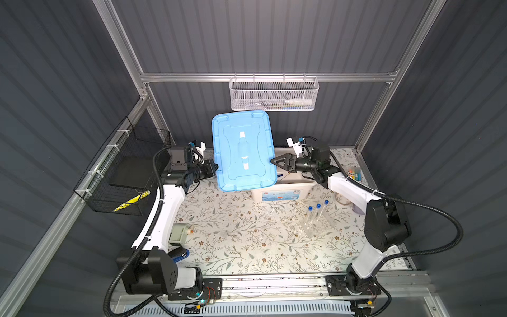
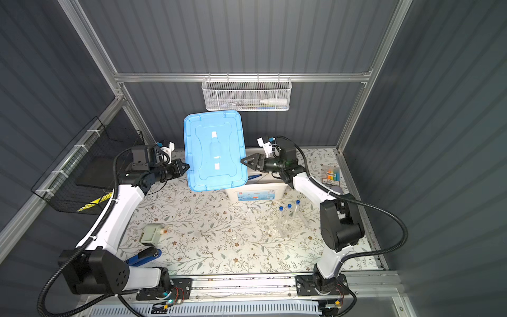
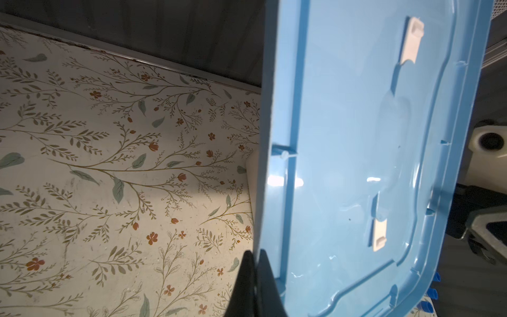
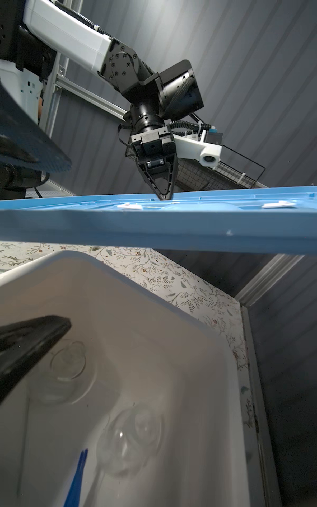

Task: Organize the chemistry lab equipment
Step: 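Swing the upright lid over the bin with the left gripper while the right gripper approaches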

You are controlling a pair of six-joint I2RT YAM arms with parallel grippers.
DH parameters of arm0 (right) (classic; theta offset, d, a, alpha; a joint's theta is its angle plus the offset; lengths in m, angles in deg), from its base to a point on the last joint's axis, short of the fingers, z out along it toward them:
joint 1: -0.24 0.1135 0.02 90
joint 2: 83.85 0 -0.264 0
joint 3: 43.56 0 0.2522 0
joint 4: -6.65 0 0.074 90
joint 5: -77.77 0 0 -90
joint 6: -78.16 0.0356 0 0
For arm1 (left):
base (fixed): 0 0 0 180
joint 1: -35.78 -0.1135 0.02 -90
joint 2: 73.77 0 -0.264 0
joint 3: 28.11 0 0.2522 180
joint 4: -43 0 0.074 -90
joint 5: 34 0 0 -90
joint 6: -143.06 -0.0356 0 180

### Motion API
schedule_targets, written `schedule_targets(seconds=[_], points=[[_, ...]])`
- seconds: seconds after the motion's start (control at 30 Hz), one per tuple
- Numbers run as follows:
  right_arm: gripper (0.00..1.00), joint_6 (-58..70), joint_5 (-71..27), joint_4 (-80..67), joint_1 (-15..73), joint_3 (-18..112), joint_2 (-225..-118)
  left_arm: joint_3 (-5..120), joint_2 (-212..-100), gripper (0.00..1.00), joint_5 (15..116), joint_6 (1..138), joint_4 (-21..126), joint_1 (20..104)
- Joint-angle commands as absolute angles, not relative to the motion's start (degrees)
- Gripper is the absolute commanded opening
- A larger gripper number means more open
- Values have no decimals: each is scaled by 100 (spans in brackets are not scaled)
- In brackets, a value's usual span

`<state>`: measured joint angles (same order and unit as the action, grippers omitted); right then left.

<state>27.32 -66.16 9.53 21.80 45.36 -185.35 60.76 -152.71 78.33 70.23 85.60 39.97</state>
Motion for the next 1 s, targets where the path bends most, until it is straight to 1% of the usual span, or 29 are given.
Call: schedule_targets(seconds=[0.0,0.1,0.27,0.37,0.67,0.87,0.97], points=[[82,2829,-6813,1123,2355,4823,-18621,6002,-15348,0,8003,7155,8178,4163],[76,2921,-6804,1205,2371,4834,-18649,6019,-15464,0,7960,7165,8113,4270],[67,2698,-6634,993,2367,4831,-18518,6011,-15653,0,7949,7161,8051,4354],[59,2636,-6570,925,2371,4828,-18493,5996,-15701,0,7901,7178,8007,4387],[50,2606,-6242,968,2259,4695,-18335,6051,-15869,0,7952,7284,7899,4404],[49,2604,-6189,938,2161,4584,-18239,6063,-15940,0,7936,7313,7880,4405],[45,2613,-6221,924,2142,4581,-18236,6083,-15960,0,7970,7345,7838,4421]])
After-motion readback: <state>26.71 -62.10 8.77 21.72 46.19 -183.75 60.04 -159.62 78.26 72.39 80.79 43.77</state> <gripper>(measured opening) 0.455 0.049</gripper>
